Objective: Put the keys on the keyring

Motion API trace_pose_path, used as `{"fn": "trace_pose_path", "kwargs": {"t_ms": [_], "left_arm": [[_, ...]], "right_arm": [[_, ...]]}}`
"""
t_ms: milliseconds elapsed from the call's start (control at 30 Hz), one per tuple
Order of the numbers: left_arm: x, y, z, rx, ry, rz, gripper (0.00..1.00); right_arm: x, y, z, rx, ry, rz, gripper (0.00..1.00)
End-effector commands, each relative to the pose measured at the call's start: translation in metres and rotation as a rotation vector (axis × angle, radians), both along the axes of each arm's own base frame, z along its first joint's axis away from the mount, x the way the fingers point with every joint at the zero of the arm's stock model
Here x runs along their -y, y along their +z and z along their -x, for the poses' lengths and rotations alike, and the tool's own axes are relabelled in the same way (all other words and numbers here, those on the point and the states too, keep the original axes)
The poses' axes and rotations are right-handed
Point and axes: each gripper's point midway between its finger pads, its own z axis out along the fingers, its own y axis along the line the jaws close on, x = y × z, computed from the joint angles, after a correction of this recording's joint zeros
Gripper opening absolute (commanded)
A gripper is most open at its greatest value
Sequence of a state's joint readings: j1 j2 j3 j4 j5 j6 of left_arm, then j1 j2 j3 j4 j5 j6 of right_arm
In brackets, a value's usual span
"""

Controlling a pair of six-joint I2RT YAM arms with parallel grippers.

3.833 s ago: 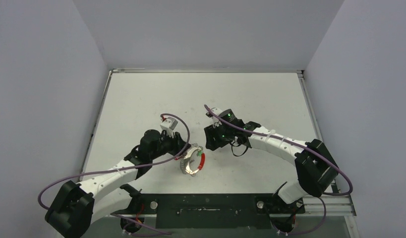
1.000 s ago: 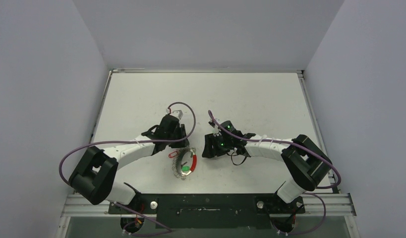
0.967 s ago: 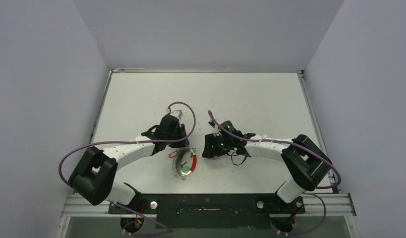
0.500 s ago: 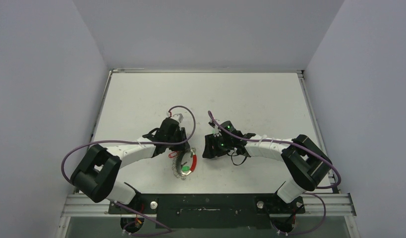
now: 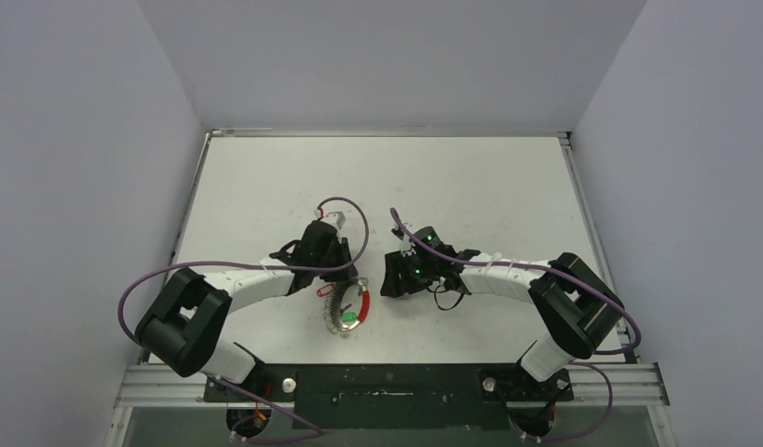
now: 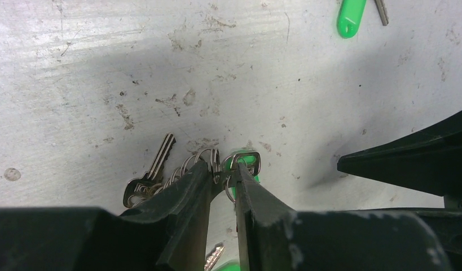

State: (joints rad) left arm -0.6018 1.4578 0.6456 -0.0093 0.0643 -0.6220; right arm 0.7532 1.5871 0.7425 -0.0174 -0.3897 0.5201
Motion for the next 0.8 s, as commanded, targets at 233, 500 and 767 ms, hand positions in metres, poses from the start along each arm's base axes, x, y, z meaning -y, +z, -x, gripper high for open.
{"fn": "trace_pose_path", "kwargs": {"t_ms": [233, 500, 767], "left_arm": [[0.008, -0.007, -0.007, 0.014, -0.005, 0.020, 0.17], [0.009, -0.006, -0.008, 0.042, -0.045, 0.001, 0.00], [0.015, 0.025, 0.001, 0.199, -0.214, -0.011, 0.00]], "right_arm": [[-0.005, 0.013, -0.010, 0.048, 0.001, -0.007, 0.50], [-0.004, 0.019, -0.011, 0.064, -0.001, -0.013, 0.50], [-0.010, 0.078, -0.022, 0.277, 0.049, -0.134, 0.55]]}}
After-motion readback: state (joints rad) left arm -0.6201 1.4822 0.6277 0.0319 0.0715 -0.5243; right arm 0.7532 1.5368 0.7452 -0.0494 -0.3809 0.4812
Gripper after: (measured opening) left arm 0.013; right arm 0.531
